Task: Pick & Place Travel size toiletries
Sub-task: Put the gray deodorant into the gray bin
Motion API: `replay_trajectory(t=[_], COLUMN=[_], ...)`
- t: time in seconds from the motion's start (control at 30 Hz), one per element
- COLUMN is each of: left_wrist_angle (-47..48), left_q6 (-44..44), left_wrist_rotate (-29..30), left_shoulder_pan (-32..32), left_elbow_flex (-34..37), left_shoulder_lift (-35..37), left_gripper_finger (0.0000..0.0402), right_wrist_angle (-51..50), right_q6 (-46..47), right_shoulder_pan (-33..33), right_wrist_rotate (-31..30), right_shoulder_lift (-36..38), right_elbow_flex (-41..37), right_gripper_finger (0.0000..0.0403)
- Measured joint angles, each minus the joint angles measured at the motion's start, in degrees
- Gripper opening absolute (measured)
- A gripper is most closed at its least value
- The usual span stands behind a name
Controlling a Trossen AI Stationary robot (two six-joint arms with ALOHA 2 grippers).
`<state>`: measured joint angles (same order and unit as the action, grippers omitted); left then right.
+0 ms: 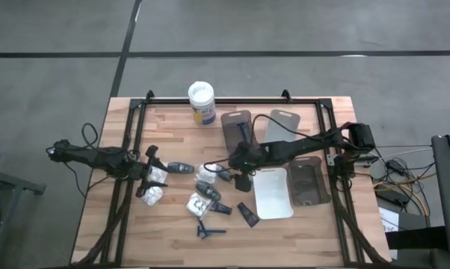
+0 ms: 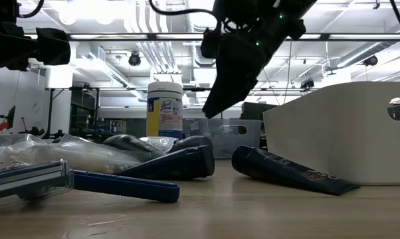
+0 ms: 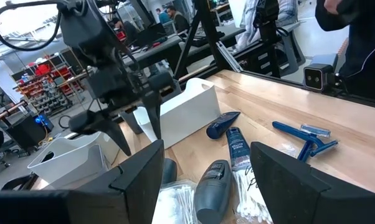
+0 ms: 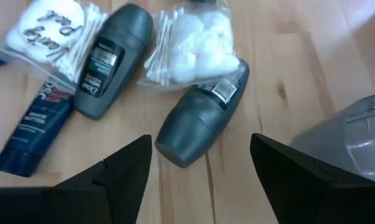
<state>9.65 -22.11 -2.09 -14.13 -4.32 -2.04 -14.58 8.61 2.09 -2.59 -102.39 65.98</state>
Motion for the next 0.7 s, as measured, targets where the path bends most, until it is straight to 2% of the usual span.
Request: replay_trajectory(t=[0.43,0.7], left_wrist_angle=[-0.01,0.04], left_q6=[0.00,0.02], left_wrist_rotate=[-0.02,0.00], left_shoulder_pan=[0.02,0.00], left_elbow_flex=[-0.02,-0.02], left_shoulder_lift=[0.00,0.00], left_gripper_finger=[0.0243,0.0243], right_wrist_angle=[0.15,0.33], right_q6=[-2.01,-2.35], right_shoulder_pan=[-0.04,0.00], right_wrist_rotate=[-0.02,-0.02], right_shoulder_lift=[-2.66,-2.77], right_elbow_flex=[1.15,0.65], right_gripper_finger=[0.0234,0.0236])
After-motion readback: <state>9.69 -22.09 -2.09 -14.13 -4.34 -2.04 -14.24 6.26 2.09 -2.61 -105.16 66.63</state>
